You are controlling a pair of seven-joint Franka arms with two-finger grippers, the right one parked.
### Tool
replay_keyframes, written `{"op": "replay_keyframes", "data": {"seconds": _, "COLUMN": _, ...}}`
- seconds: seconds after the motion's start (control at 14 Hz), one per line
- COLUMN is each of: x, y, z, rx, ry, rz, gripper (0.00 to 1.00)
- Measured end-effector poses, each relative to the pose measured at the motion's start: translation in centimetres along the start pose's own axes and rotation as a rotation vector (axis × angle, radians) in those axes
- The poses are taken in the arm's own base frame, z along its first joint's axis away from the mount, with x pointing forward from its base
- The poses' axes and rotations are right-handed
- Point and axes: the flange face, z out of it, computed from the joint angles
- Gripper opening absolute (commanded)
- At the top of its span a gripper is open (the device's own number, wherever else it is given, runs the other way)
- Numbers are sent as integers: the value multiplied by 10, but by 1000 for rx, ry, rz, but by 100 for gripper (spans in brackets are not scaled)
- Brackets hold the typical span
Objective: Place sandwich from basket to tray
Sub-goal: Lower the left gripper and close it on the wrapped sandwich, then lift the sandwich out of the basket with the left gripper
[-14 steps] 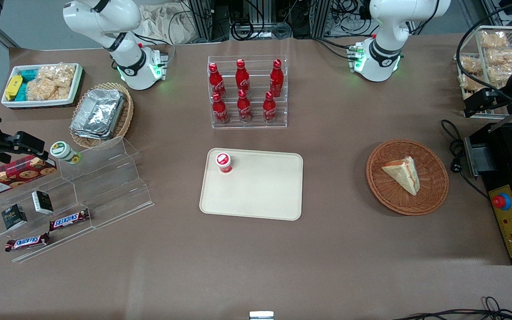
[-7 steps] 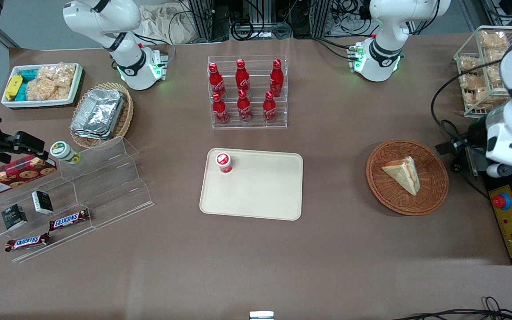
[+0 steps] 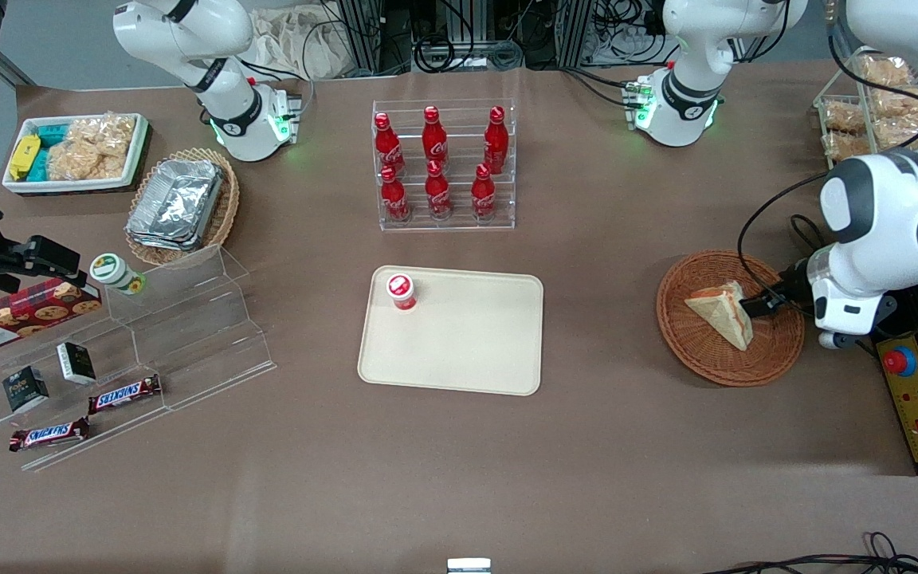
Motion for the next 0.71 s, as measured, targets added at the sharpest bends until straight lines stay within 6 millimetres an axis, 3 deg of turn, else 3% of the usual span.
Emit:
{"op": "replay_keyframes", "data": {"seconds": 0.5, "x": -1, "y": -4, "z": 72, "rx": -43, "ry": 48, "rz": -43, "gripper": 98}}
{"op": "replay_keyframes", "data": {"seconds": 0.57, "x": -2, "y": -4, "z": 76, "rx": -42, "ry": 45, "rz": -43, "gripper": 87}}
{"op": "replay_keyframes", "data": {"seconds": 0.71, "x": -2, "y": -4, "z": 76, "rx": -41, "ry": 44, "rz": -53, "gripper": 54}}
